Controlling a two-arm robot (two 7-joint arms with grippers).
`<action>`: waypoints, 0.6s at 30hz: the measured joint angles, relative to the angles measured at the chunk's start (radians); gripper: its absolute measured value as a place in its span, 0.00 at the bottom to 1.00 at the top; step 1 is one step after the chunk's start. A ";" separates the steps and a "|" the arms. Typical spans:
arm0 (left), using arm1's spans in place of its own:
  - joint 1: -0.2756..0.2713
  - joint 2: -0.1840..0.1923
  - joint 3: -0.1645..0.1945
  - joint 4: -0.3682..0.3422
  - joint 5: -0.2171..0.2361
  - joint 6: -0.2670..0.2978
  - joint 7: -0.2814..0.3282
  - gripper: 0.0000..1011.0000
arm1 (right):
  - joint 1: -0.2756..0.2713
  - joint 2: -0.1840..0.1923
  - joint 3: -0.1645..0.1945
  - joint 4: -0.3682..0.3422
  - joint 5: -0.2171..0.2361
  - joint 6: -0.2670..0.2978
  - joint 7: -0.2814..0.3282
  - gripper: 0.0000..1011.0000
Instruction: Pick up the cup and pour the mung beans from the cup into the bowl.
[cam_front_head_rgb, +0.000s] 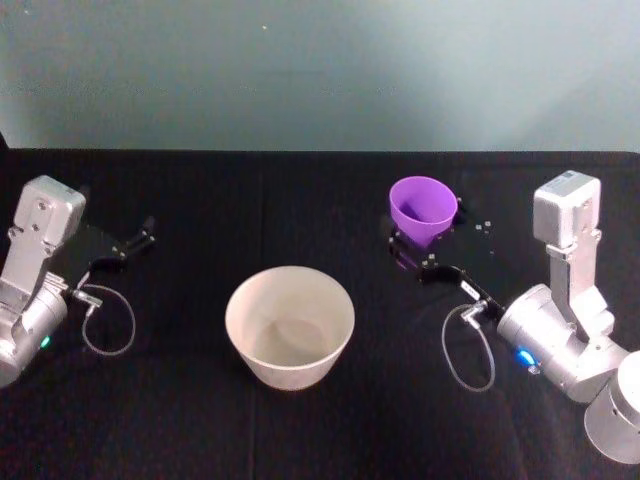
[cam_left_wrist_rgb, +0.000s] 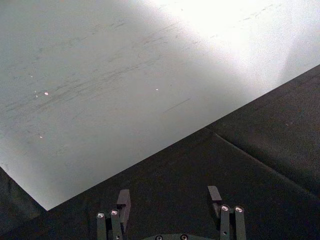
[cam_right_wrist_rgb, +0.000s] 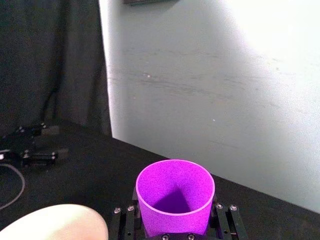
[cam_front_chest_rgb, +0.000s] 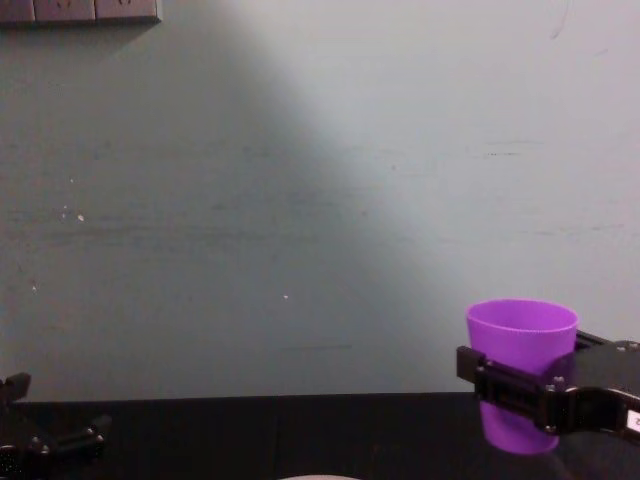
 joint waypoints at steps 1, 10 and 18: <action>0.000 0.000 0.000 0.000 0.000 0.000 0.000 0.99 | 0.002 0.002 -0.003 -0.002 -0.008 0.000 0.003 0.72; 0.000 0.000 0.000 0.000 0.000 0.000 0.000 0.99 | 0.037 0.023 -0.057 -0.021 -0.157 0.017 -0.002 0.72; 0.000 0.000 0.000 0.000 0.000 0.000 0.000 0.99 | 0.088 0.046 -0.137 -0.050 -0.349 0.099 -0.005 0.72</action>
